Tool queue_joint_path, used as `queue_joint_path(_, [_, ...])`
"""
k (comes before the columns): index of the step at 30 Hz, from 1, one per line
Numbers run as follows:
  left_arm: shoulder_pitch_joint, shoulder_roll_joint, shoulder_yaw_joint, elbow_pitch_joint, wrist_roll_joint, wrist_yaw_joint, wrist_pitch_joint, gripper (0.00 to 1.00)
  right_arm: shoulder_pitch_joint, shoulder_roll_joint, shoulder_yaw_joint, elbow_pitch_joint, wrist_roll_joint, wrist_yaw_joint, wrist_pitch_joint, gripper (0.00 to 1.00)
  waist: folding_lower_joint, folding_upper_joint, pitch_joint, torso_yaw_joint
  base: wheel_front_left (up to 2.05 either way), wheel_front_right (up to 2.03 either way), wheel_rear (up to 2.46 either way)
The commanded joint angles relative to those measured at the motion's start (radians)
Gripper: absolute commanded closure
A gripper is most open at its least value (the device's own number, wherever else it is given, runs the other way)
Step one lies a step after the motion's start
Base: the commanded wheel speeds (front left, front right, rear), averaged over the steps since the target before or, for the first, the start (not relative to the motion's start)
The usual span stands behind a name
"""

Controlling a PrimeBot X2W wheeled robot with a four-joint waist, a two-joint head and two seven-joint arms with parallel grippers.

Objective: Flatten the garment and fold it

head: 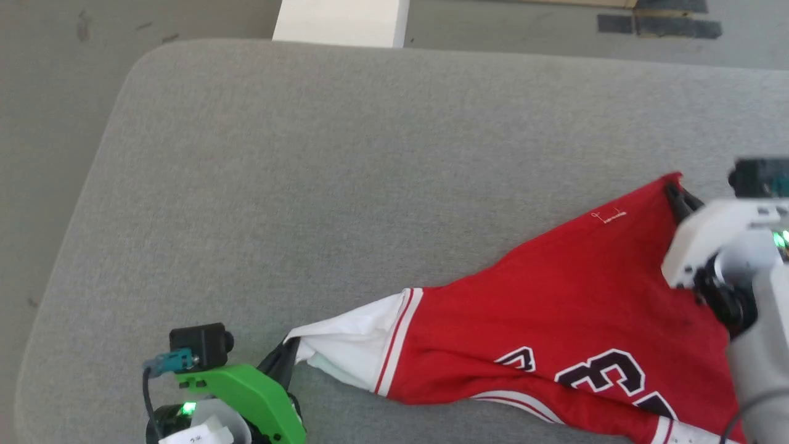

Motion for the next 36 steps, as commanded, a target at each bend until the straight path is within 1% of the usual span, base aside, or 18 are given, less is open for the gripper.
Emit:
queue_joint_path(1, [0.014,0.010,0.006,-0.007,0.002,0.009,-0.003,1.00,0.054,0.008,-0.016,-0.040,0.012,-0.001,-0.035,1.00,0.0000,0.0000,-0.044,-0.036,0.00,0.00,0.00])
queue_joint_path(5, [0.030,0.020,0.020,-0.030,0.007,0.019,-0.017,1.00,0.193,0.035,-0.070,-0.176,0.025,-0.001,-0.091,1.00,0.0000,0.0000,-0.074,-0.065,0.00,0.00,0.00])
queue_joint_path(9, [0.031,0.022,0.042,-0.055,0.013,0.023,-0.056,1.00,0.328,0.079,-0.134,-0.327,0.017,-0.001,-0.099,1.00,0.0000,0.0000,-0.097,-0.093,0.00,0.00,0.00])
queue_joint_path(12, [0.009,0.012,0.068,-0.074,0.002,0.018,-0.098,1.00,0.405,0.109,-0.173,-0.446,0.008,-0.001,-0.072,1.00,0.0000,0.0000,-0.109,-0.114,0.00,0.00,0.00])
queue_joint_path(14, [-0.020,0.004,0.086,-0.084,-0.017,0.006,-0.119,1.00,0.433,0.115,-0.188,-0.517,0.002,-0.001,-0.041,1.00,0.0000,0.0000,-0.113,-0.128,0.00,0.00,0.00])
queue_joint_path(16, [-0.060,0.003,0.099,-0.092,-0.033,-0.008,-0.126,1.00,0.442,0.110,-0.194,-0.575,-0.005,-0.001,-0.003,1.00,0.0000,0.0000,-0.114,-0.138,0.00,0.00,0.00])
queue_joint_path(18, [-0.131,0.013,0.110,-0.098,-0.042,-0.029,-0.125,1.00,0.431,0.091,-0.187,-0.639,-0.011,-0.001,0.054,1.00,0.0000,0.0000,-0.109,-0.151,0.00,0.00,0.00])
queue_joint_path(21, [-0.255,0.026,0.121,-0.101,-0.056,-0.058,-0.113,1.00,0.378,0.037,-0.159,-0.695,-0.019,-0.001,0.131,1.00,0.0000,0.0000,-0.089,-0.168,0.00,0.00,0.00])
queue_joint_path(23, [-0.352,0.039,0.126,-0.095,-0.061,-0.073,-0.094,1.00,0.316,-0.003,-0.136,-0.715,-0.014,-0.001,0.185,1.00,0.0000,0.0000,-0.068,-0.179,0.00,0.00,0.00])
queue_joint_path(25, [-0.466,0.058,0.129,-0.073,-0.054,-0.082,-0.067,1.00,0.222,-0.047,-0.109,-0.732,-0.010,-0.001,0.236,1.00,0.0000,0.0000,-0.033,-0.194,0.00,0.00,0.00])
queue_joint_path(26, [-0.512,0.059,0.133,-0.060,-0.055,-0.083,-0.062,1.00,0.180,-0.061,-0.097,-0.731,-0.008,-0.001,0.251,1.00,0.0000,0.0000,-0.020,-0.198,0.00,0.00,0.00])
queue_joint_path(30, [-0.737,0.047,0.167,0.032,-0.072,-0.078,-0.064,1.00,-0.016,-0.113,-0.031,-0.693,-0.003,-0.001,0.302,1.00,0.0000,0.0000,0.056,-0.212,0.00,0.00,0.00])
queue_joint_path(32, [-0.845,0.056,0.172,0.089,-0.057,-0.082,-0.070,1.00,-0.112,-0.130,0.010,-0.661,0.002,-0.001,0.319,1.00,0.0000,0.0000,0.093,-0.219,0.00,0.00,0.00])
queue_joint_path(34, [-0.951,0.077,0.165,0.141,-0.024,-0.090,-0.074,1.00,-0.215,-0.147,0.054,-0.622,-0.007,-0.001,0.329,1.00,0.0000,0.0000,0.133,-0.228,0.00,0.00,0.00])
queue_joint_path(36, [-1.051,0.089,0.158,0.186,0.005,-0.095,-0.081,1.00,-0.320,-0.151,0.091,-0.568,-0.017,-0.001,0.332,1.00,0.0000,0.0000,0.171,-0.235,0.00,0.00,0.00])
